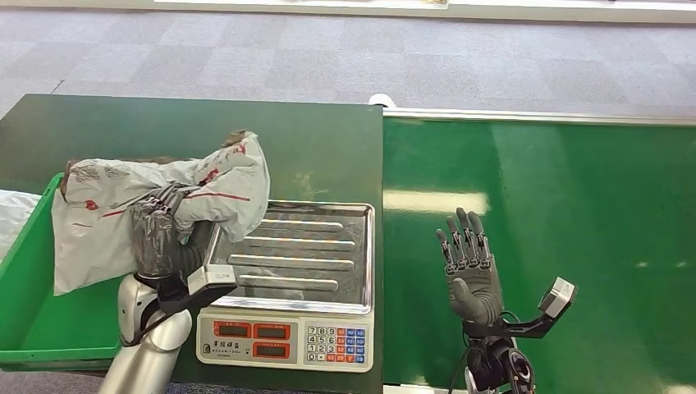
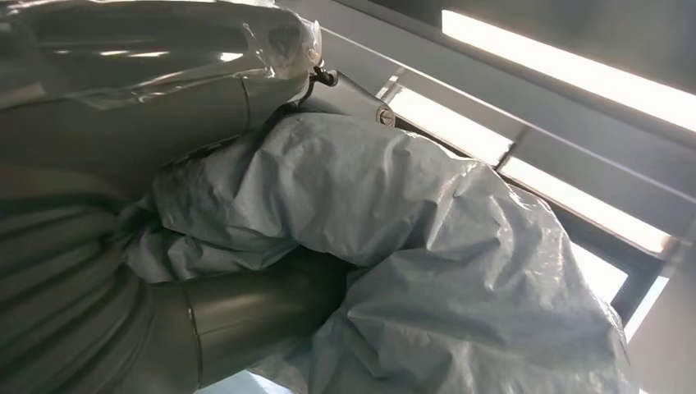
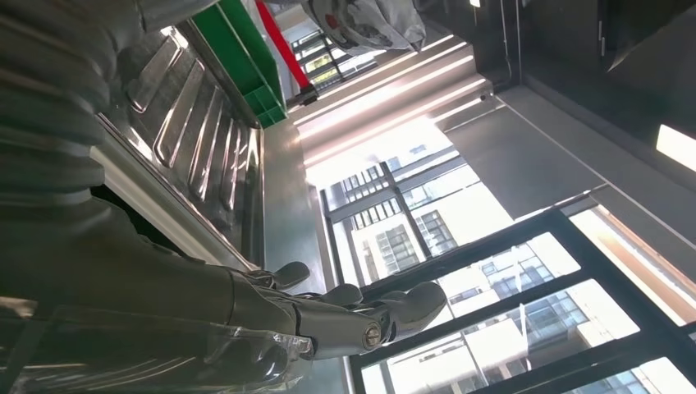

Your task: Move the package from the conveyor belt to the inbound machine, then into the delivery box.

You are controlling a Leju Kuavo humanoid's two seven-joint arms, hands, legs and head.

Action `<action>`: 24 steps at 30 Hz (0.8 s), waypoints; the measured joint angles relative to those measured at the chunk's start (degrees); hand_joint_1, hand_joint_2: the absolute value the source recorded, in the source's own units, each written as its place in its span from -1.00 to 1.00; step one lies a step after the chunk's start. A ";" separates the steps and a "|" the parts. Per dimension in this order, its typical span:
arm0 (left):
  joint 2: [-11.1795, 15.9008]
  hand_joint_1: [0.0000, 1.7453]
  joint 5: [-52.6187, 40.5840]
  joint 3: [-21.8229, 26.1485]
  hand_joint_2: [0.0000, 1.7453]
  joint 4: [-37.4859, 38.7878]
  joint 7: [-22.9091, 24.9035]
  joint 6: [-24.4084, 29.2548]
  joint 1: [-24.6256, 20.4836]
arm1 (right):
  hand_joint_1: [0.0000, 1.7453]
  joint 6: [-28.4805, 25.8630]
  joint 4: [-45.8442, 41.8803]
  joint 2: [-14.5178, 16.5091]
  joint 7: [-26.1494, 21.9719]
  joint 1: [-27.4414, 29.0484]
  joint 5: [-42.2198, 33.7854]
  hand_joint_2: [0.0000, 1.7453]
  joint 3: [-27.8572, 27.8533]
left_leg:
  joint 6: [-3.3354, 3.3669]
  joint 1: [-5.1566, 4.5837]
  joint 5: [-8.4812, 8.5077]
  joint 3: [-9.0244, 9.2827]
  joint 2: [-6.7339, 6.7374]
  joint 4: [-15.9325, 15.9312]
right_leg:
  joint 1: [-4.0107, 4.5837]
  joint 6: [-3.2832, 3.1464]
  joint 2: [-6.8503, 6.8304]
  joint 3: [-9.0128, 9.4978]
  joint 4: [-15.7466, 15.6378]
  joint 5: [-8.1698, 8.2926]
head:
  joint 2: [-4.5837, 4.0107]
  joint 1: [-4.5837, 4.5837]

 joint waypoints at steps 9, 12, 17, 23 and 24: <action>2.18 0.82 -0.59 12.27 1.00 1.48 2.94 0.07 -0.29 | -1.00 -0.52 -1.41 -0.25 0.67 1.65 -0.80 1.00 0.29 | 0.00 0.01 0.00 0.00 0.04 -0.01 | 0.00 -0.01 0.02 -0.02 0.01 0.00 | 0.00 0.01; 1.99 0.79 -4.41 17.63 1.00 2.51 4.89 0.07 -0.68 | -1.00 -0.74 -1.96 -0.24 0.93 2.26 -0.98 1.00 0.31 | 0.00 0.01 0.00 0.00 0.05 -0.01 | 0.01 -0.01 0.03 -0.04 0.01 0.00 | 0.00 0.01; 1.61 0.72 -6.73 24.89 -0.50 4.83 8.20 0.09 -1.60 | -1.00 -1.12 -2.56 -0.22 1.28 2.77 -1.05 1.00 0.33 | -0.01 0.01 0.00 0.00 0.05 -0.01 | 0.01 -0.01 0.03 -0.04 0.01 -0.01 | 0.00 0.00; 1.69 0.72 -8.36 27.84 -1.00 7.93 12.62 -0.25 -2.46 | -1.00 -1.16 -2.65 -0.22 1.30 2.86 -1.19 1.00 0.33 | 0.00 0.00 0.00 0.01 0.03 -0.01 | 0.00 -0.01 0.02 -0.01 0.00 -0.01 | 0.00 0.01; 1.85 0.69 -8.39 27.79 -1.00 8.39 13.73 -0.61 -2.67 | -1.00 -1.16 -2.65 -0.22 1.30 2.87 -1.20 1.00 0.33 | -0.01 0.00 0.00 0.02 0.03 -0.01 | -0.01 -0.01 0.02 0.00 0.00 -0.01 | 0.00 0.01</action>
